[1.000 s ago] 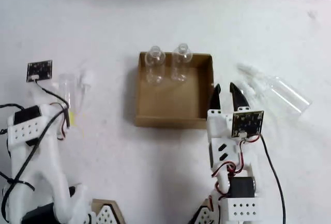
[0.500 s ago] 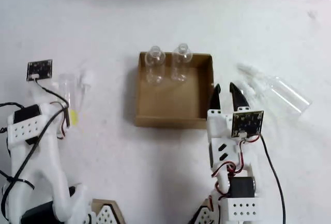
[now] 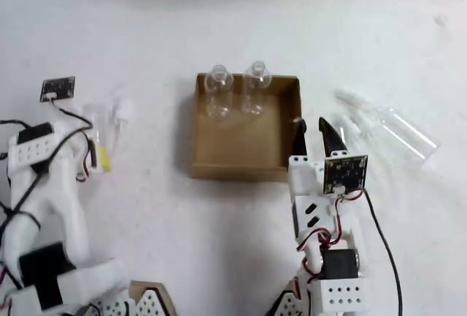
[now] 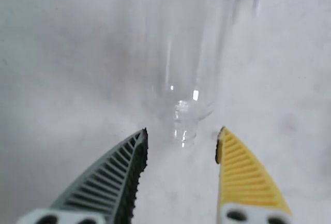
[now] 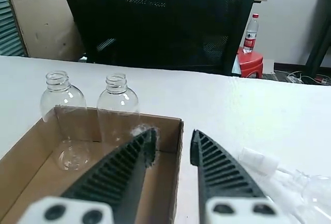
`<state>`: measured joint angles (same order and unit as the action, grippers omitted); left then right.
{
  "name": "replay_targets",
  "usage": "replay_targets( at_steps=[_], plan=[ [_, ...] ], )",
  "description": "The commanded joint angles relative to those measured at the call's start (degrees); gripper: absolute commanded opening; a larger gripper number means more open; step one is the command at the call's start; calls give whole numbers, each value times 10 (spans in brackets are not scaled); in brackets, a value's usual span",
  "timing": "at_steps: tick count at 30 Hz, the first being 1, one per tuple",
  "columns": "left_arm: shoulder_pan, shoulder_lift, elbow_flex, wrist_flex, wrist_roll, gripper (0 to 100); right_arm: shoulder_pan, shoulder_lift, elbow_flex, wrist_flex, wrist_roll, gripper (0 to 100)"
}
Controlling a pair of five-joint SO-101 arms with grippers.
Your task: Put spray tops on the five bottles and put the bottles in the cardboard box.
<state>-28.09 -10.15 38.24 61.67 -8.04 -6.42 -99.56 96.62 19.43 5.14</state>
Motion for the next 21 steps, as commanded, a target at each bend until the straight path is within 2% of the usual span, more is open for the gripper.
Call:
replay_targets(
  at_steps=[1, 8, 15, 21],
  plan=[
    [-3, 50, -58, -1, -7, 207, -5, 4, 4, 1, 6, 91],
    [0, 58, -57, -30, -3, 207, -5, 4, 4, 1, 6, 91],
    [44, 89, -63, -33, 0, 207, -4, 4, 4, 1, 6, 91],
    [44, 116, -63, -56, 20, 207, -3, 4, 4, 1, 6, 91]
  ],
)
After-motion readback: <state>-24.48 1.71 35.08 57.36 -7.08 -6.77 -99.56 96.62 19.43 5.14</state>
